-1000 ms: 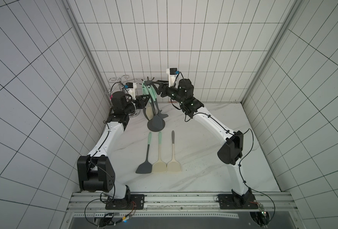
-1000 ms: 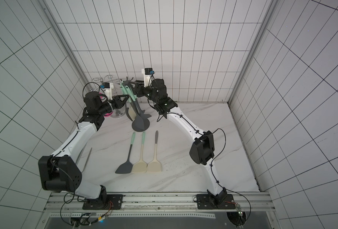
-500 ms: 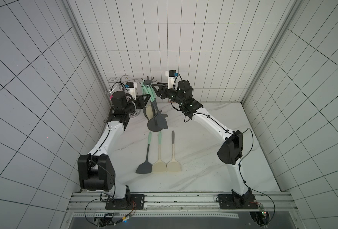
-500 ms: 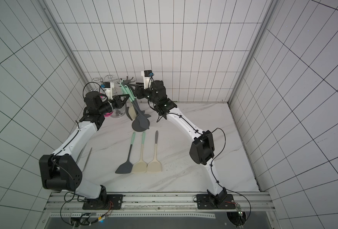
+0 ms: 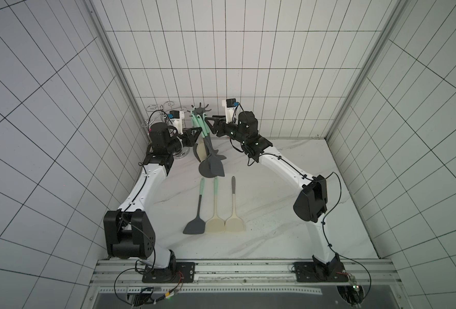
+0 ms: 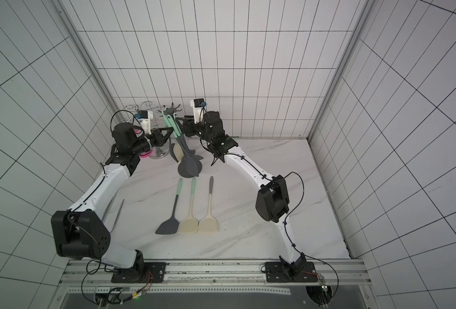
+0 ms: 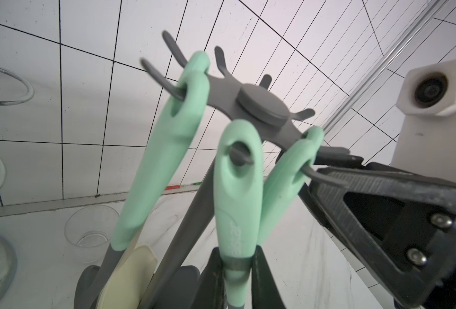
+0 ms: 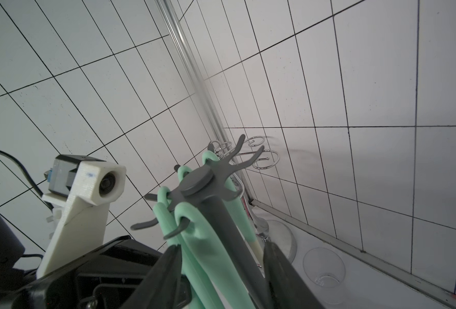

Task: Take the spatula off the kitchen utensil rack
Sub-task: Take off the spatula from the rack.

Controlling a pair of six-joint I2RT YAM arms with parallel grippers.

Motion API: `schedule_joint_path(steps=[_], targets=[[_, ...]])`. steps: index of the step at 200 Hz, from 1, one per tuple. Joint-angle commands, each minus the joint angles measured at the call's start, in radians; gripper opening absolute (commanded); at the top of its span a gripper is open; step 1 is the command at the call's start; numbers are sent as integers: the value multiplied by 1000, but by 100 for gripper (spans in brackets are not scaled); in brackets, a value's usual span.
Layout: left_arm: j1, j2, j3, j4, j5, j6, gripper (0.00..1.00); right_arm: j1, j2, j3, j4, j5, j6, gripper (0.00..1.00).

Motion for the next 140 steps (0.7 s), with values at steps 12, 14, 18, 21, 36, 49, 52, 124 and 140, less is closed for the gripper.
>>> schedule_joint_path(steps=[12, 14, 18, 21, 36, 49, 52, 124, 140], targets=[[9, -47, 13, -86, -38, 36, 0, -10, -24, -22, 32, 5, -6, 52], [10, -51, 11, -87, -42, 40, 0, -10, -24, -22, 32, 5, -5, 52], [9, -56, 9, -89, -49, 45, 0, -11, -24, -22, 32, 5, -3, 52], [8, -62, 8, -91, -53, 50, 0, -11, -24, -22, 32, 4, -1, 52], [10, -83, 7, -109, -78, 72, 0, -12, -24, -23, 32, 1, 3, 52], [9, -94, 15, -130, -89, 89, 0, -12, -24, -27, 32, -2, 7, 52], [9, -96, 17, -133, -91, 93, 0, -12, -24, -27, 32, -2, 8, 52], [10, -154, 8, -167, -123, 126, 0, -21, -90, -119, 36, -22, 4, 52], [9, -177, -3, -177, -130, 129, 0, -28, -136, -176, 35, -40, -4, 52]])
